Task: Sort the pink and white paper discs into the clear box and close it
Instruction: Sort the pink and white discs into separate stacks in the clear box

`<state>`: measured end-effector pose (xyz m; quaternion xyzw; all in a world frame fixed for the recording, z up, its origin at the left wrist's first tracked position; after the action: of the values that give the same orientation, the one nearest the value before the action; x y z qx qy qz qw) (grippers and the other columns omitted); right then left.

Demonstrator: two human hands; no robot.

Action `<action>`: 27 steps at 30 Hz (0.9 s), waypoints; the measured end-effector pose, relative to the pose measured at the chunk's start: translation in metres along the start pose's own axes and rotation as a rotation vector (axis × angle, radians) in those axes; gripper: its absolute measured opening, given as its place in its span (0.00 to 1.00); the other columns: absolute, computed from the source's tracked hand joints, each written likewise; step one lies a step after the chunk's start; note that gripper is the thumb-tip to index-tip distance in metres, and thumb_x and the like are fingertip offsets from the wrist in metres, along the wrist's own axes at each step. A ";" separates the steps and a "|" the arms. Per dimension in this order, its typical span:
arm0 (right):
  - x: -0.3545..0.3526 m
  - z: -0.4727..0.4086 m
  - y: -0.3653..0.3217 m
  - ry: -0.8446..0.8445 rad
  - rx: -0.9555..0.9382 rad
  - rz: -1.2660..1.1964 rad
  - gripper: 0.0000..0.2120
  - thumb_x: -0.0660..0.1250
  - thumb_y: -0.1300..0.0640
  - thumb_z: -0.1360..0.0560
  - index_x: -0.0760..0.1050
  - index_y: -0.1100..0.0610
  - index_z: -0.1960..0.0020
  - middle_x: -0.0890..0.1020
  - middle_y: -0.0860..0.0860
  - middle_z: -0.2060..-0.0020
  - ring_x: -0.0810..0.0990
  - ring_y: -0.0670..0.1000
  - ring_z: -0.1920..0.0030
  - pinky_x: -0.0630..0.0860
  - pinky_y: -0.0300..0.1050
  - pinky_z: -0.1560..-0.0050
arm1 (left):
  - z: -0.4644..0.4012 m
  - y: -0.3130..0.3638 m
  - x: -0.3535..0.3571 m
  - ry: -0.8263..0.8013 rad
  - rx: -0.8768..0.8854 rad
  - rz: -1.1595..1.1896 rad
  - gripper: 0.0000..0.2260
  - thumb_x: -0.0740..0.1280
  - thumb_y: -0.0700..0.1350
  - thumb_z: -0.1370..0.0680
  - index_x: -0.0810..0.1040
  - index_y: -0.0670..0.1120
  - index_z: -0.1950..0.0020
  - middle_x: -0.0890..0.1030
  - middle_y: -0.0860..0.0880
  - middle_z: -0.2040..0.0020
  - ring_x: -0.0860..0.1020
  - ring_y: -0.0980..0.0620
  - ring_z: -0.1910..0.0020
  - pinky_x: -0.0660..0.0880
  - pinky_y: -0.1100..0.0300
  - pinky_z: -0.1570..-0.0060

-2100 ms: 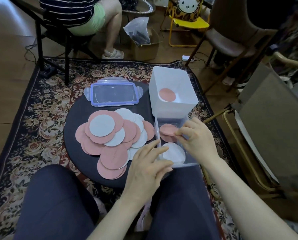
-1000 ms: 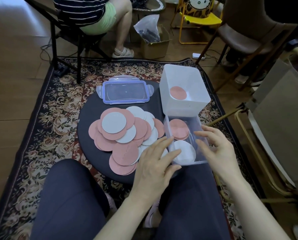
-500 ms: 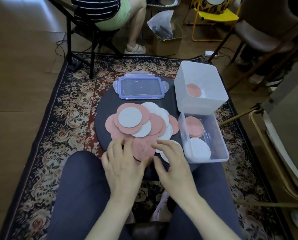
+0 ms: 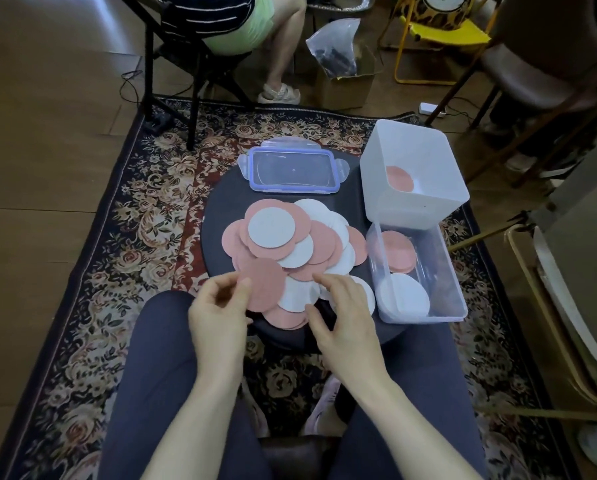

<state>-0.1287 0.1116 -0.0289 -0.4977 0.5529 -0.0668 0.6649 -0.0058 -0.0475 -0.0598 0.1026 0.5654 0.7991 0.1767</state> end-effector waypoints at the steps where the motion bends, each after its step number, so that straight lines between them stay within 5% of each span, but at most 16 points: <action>1: 0.001 0.000 -0.002 0.004 -0.011 0.015 0.17 0.67 0.58 0.25 0.73 0.49 0.38 0.73 0.40 0.44 0.67 0.40 0.40 0.64 0.30 0.41 | -0.002 -0.003 -0.007 0.034 -0.033 0.049 0.03 0.69 0.41 0.23 0.79 0.48 0.55 0.81 0.49 0.54 0.78 0.53 0.60 0.77 0.61 0.65; 5: 0.014 0.004 -0.014 -0.011 -0.115 0.187 0.13 0.68 0.50 0.29 0.76 0.50 0.45 0.75 0.44 0.48 0.71 0.48 0.46 0.70 0.44 0.48 | -0.004 -0.015 -0.022 0.077 -0.158 0.225 0.02 0.66 0.40 0.21 0.75 0.43 0.50 0.80 0.45 0.52 0.81 0.53 0.62 0.83 0.56 0.65; 8: 0.022 0.007 -0.015 -0.032 -0.176 0.342 0.16 0.72 0.47 0.32 0.77 0.49 0.47 0.75 0.47 0.48 0.69 0.50 0.47 0.68 0.45 0.53 | -0.002 -0.016 -0.024 0.077 -0.169 0.233 0.06 0.65 0.38 0.20 0.74 0.41 0.43 0.81 0.43 0.50 0.82 0.46 0.55 0.82 0.58 0.69; 19: 0.006 -0.069 -0.048 0.157 -0.164 0.205 0.18 0.70 0.49 0.29 0.76 0.53 0.41 0.77 0.49 0.44 0.70 0.53 0.43 0.69 0.50 0.44 | 0.002 0.000 -0.016 -0.007 -0.064 0.149 0.08 0.64 0.38 0.20 0.79 0.51 0.49 0.83 0.56 0.57 0.82 0.55 0.58 0.81 0.56 0.69; 23: 0.041 -0.106 -0.048 -0.100 -0.133 0.365 0.29 0.68 0.41 0.29 0.68 0.50 0.31 0.72 0.46 0.35 0.64 0.52 0.33 0.59 0.48 0.40 | 0.000 0.000 -0.020 -0.006 -0.070 0.144 0.08 0.64 0.37 0.20 0.79 0.49 0.47 0.82 0.53 0.53 0.81 0.50 0.54 0.81 0.57 0.69; 27: 0.044 -0.109 -0.040 -0.099 -0.206 0.432 0.20 0.67 0.49 0.28 0.74 0.49 0.37 0.76 0.46 0.40 0.68 0.54 0.37 0.57 0.47 0.45 | -0.004 0.000 -0.025 0.006 -0.082 0.152 0.08 0.64 0.37 0.20 0.79 0.48 0.46 0.82 0.53 0.53 0.81 0.49 0.54 0.81 0.58 0.70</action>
<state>-0.1810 -0.0005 -0.0175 -0.4359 0.6171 0.1580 0.6358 0.0153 -0.0612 -0.0603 0.1357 0.5233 0.8330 0.1178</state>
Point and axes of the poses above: each hand's wrist, its own z-axis away from the middle knuckle, its own x-axis out of the palm, y = z × x, the point moved 10 cm from there along -z, towards the middle knuckle
